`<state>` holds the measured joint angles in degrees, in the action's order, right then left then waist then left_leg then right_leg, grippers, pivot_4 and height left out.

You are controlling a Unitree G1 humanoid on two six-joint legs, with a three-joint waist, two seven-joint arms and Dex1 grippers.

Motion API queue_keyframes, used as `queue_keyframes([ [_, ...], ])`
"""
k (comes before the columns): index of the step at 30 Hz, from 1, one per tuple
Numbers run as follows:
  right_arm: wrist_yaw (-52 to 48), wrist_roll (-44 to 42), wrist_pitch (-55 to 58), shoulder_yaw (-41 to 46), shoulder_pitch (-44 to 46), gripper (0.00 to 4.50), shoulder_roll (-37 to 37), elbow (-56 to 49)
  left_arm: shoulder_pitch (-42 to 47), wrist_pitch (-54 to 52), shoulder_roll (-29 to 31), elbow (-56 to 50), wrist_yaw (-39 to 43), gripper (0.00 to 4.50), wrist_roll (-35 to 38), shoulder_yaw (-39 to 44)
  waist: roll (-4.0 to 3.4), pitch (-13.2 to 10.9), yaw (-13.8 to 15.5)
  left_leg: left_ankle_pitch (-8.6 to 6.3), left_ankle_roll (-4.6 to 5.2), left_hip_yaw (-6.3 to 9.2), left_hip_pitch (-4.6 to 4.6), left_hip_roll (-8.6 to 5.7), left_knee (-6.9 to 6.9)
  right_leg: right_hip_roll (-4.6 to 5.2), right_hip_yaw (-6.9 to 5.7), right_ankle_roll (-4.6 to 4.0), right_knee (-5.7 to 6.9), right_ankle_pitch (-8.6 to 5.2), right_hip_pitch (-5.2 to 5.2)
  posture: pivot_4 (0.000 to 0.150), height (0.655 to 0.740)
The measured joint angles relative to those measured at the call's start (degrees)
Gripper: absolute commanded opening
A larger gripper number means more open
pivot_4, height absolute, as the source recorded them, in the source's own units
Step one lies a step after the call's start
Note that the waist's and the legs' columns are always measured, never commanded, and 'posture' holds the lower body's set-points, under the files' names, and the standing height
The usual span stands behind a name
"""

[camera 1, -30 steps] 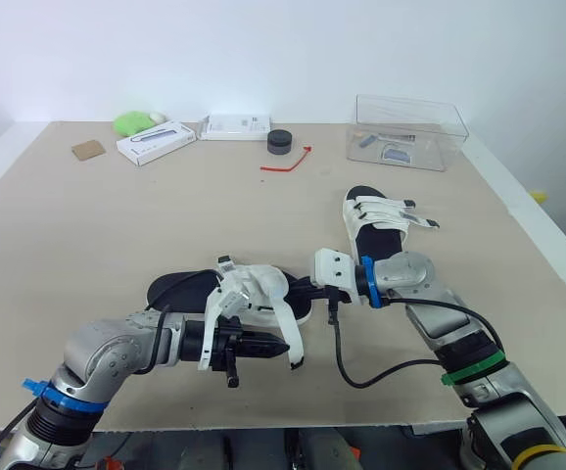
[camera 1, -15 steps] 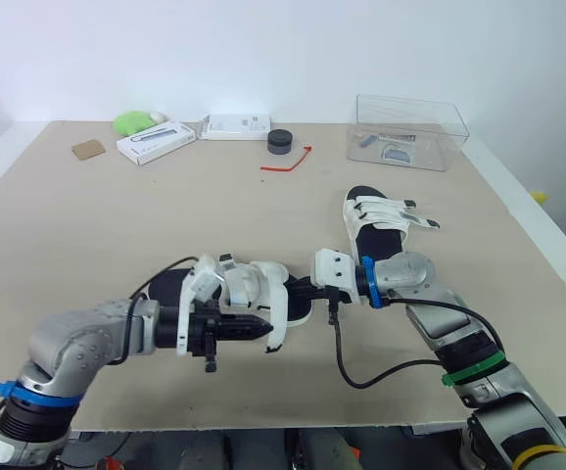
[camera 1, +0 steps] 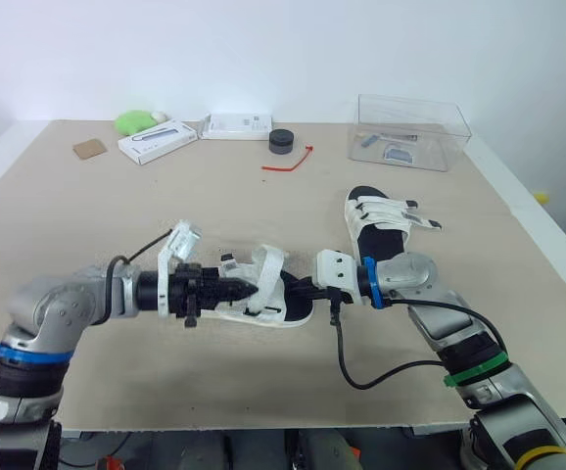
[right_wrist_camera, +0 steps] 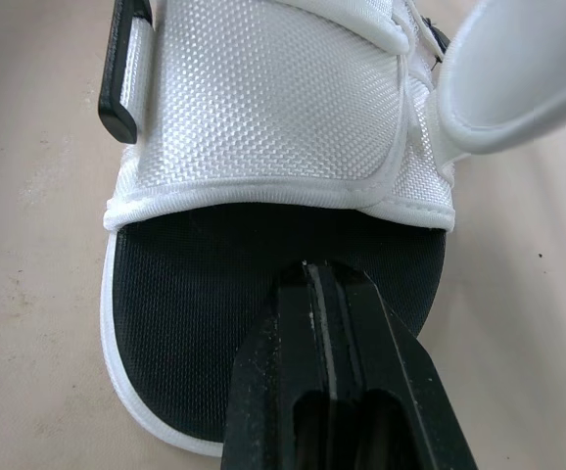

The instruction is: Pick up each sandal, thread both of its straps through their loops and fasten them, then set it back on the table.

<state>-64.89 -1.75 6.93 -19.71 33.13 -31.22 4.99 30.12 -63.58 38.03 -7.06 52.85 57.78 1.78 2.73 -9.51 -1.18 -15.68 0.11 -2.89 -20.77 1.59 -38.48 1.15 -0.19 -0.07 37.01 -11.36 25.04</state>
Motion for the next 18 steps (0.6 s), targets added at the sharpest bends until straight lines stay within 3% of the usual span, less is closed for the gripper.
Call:
queue_keyframes([
  [7, 0.2, -0.2, 0.4, 0.2, -0.6, 0.0, -0.3, -1.2, 4.4, 0.0, -2.6, 6.6, 2.7, 0.1, -2.3, -1.6, 0.01, 0.0, 0.0, -0.03, 0.01, 0.01, -0.23, 0.03, -0.01, 0.05, 0.01, 0.06, -0.02, -0.03, 0.15, 0.15, 0.74],
  [18, 0.8, -0.2, 1.3, 0.2, -1.0, 0.0, -0.5, -2.1, 4.4, -3.6, -6.9, 6.4, 2.5, 0.1, -1.4, -1.9, 0.01, 0.0, 0.0, -0.02, 0.01, 0.04, -0.28, 0.01, -0.02, 0.1, -0.01, 0.09, -0.02, -0.01, 0.17, 0.15, 0.74],
])
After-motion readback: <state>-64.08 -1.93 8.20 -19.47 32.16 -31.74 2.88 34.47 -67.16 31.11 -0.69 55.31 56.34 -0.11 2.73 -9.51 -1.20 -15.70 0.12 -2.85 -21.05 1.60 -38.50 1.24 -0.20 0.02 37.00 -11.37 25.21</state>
